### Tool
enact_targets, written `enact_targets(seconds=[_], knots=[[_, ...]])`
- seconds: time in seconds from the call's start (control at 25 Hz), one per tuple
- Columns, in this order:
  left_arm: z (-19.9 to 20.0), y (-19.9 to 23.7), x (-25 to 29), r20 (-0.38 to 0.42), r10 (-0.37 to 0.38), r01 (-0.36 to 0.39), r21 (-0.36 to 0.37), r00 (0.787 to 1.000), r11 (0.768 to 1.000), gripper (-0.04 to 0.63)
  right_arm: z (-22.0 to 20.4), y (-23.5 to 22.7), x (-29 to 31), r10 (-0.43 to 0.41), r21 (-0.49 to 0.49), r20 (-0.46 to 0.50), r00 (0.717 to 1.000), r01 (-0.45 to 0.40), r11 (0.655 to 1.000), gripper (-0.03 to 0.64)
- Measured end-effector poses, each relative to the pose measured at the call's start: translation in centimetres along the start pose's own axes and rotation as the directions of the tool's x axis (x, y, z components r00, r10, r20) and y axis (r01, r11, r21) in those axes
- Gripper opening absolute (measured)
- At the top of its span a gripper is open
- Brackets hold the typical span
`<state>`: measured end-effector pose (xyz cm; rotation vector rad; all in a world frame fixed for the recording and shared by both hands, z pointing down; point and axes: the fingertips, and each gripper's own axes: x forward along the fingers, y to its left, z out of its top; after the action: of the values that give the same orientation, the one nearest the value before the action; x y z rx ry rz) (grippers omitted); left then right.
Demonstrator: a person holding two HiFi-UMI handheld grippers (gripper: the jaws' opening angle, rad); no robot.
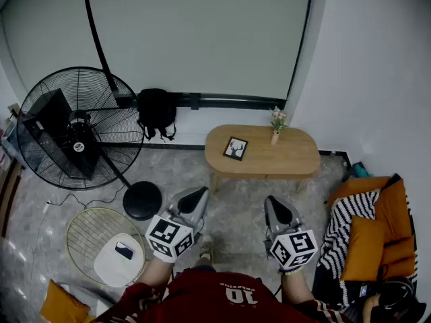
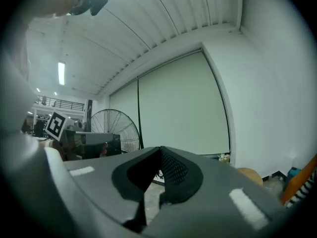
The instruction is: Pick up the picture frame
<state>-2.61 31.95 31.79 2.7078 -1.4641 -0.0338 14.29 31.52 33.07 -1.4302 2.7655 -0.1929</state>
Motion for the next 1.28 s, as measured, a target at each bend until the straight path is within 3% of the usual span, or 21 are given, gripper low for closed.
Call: enact_targets(seconds=[0.64,1.28], knots=[[-0.3,1.7,1.2,-0.011,-0.022,0.022,-0.01,1.0,1.0,0.002,0.3,-0.6,1.7,-0.045,0.002,0.022,0.999,0.045,0.999,-0.009],[-1.1,8.2,5.4,-0.038,-0.014,0.012,-0.045,0.999,0.999,0.002,-0.7,-2.1,8.6,-0.035,0.04,-0.02,0.999,0.035,0.999,-0.008]])
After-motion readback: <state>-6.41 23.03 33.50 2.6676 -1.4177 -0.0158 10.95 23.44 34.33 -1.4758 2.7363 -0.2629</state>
